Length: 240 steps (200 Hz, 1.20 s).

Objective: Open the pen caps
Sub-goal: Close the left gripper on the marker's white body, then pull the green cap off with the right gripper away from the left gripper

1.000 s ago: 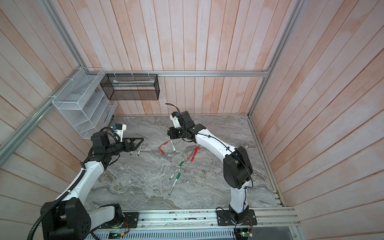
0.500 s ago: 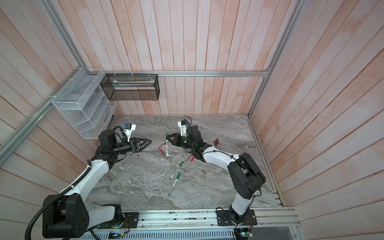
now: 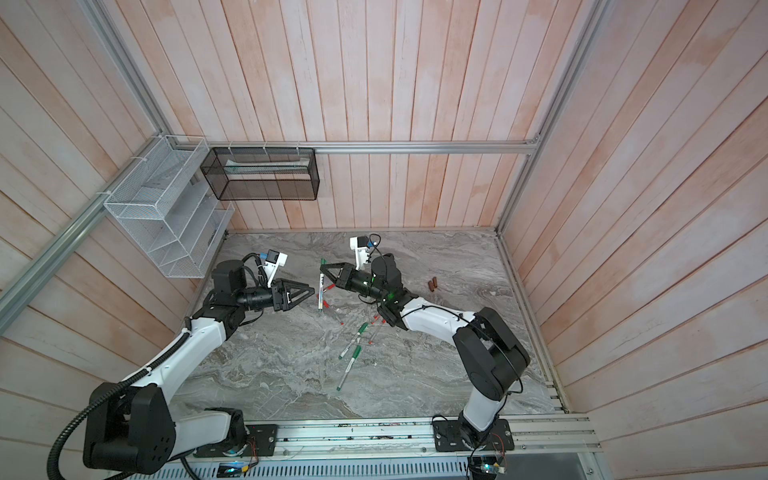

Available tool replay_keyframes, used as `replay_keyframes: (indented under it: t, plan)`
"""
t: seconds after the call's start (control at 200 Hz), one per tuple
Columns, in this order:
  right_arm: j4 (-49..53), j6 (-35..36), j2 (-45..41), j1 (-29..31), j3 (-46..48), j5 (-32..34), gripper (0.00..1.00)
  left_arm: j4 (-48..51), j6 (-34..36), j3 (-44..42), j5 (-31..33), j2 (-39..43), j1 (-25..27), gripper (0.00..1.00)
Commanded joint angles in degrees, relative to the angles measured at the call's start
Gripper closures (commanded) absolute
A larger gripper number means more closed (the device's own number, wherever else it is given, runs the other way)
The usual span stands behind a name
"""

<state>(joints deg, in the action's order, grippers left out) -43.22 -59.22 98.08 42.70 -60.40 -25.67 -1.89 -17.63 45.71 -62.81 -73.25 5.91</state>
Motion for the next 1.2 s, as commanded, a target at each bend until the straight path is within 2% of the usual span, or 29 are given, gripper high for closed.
replay_keyframes:
  t: [0.0, 0.29, 0.415, 0.505, 0.6, 0.79, 0.98, 1.195]
  plan:
    - [-3.21, 0.04, 1.45, 1.59, -1.33, -0.65, 1.0, 0.74, 2.29, 0.53, 0.14, -1.5, 1.24, 0.22]
    - [-3.66, -0.03, 3.29, 2.57, -2.49, -0.93, 1.0, 0.33, 1.28, 2.35, -0.57, -3.24, 2.17, 0.51]
    - [-3.95, -0.08, 3.18, 2.65, -2.85, -0.44, 1.0, 2.53, 2.99, 3.14, 0.7, -3.04, 2.19, 0.72]
    - [-5.22, -0.57, 3.25, 2.57, -2.31, -0.39, 1.0, 1.85, 3.57, 2.16, 0.78, -2.99, 2.35, 0.81]
    - [-3.94, -0.43, 3.39, 2.0, -2.96, -0.7, 1.0, 4.52, 6.07, 2.44, 2.02, -2.58, 2.74, 1.0]
    - [-4.37, -0.44, 3.72, 0.66, -4.78, 0.12, 1.0, 6.51, 9.92, 0.8, 2.72, -1.64, 5.44, 1.0]
    - [-6.18, -0.72, 3.98, -1.89, -6.29, 2.09, 1.0, 6.06, 10.08, -1.36, 2.22, -0.41, 6.81, 1.0]
    - [-4.87, -1.27, 5.07, -4.14, -10.24, 1.2, 1.0, 5.61, 9.68, -2.48, 2.52, 0.23, 7.53, 1.0]
